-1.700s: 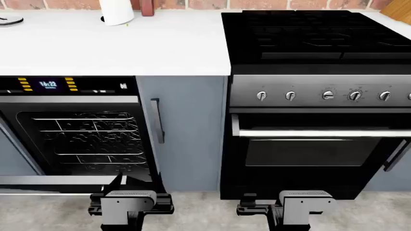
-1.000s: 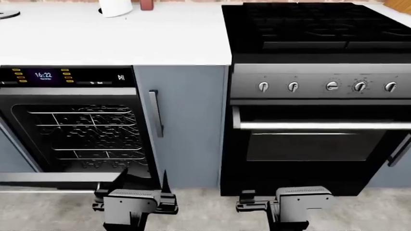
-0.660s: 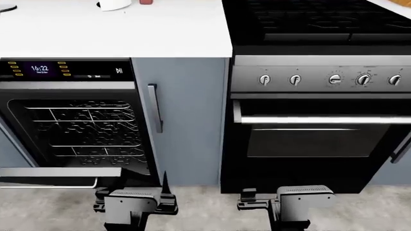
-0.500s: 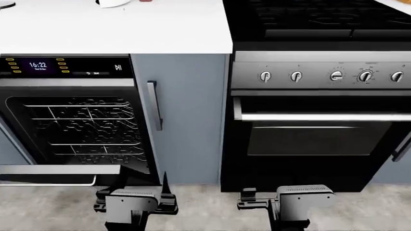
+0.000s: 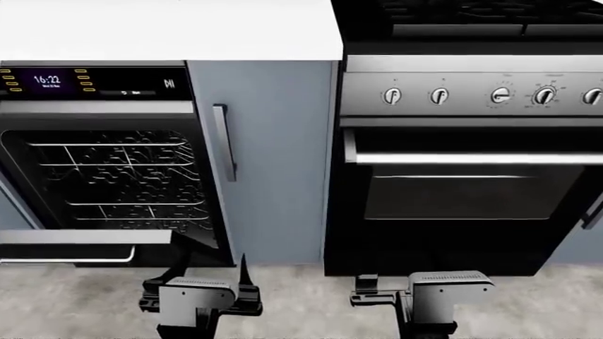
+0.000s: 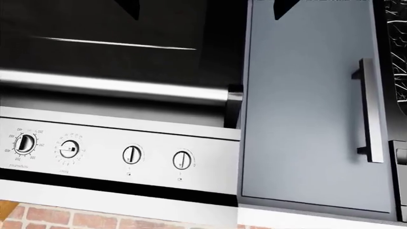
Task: Close the dishwasher door
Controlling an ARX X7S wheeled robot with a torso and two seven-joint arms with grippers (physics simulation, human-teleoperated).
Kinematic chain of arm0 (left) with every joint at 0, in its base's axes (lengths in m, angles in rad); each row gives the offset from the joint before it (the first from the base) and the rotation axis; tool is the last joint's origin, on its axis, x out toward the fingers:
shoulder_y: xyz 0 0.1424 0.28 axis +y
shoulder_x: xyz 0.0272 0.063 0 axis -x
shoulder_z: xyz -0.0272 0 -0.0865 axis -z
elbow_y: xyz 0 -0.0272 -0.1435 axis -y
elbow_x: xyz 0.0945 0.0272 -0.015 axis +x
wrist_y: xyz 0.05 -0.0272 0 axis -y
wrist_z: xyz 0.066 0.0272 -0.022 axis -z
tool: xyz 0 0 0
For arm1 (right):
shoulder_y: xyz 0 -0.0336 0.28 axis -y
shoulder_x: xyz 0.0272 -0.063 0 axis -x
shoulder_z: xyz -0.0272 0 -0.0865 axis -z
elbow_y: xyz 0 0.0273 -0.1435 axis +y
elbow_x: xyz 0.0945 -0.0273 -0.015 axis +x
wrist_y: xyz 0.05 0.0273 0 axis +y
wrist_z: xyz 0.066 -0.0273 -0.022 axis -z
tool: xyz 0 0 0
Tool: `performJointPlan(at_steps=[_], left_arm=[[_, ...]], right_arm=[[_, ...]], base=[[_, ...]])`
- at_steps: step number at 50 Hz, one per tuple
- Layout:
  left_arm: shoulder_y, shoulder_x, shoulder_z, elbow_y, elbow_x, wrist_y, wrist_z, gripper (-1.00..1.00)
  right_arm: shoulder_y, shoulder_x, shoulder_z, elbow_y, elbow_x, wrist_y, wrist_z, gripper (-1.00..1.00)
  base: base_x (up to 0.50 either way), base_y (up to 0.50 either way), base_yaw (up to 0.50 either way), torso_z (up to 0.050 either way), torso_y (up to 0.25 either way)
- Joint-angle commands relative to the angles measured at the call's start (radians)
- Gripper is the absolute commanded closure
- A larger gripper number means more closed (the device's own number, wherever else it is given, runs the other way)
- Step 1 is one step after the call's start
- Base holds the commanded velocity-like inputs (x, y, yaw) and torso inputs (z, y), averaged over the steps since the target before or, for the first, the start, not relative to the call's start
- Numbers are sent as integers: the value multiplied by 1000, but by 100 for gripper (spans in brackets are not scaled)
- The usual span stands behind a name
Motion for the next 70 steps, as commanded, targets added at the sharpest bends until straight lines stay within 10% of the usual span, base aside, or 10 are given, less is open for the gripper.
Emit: performJointPlan(at_steps=[1,70], left_arm=[[-4,-10,7,23,-22,-34,-11,-100],[6,-48,65,10,-42,20,-58,-100]], right_arm=[[3,9,-8,2,6,-6,13,-100],[5,51,-54,23,16,-1,75,-100]], base=[[0,0,0,-50,0],[0,0,0,-50,0]])
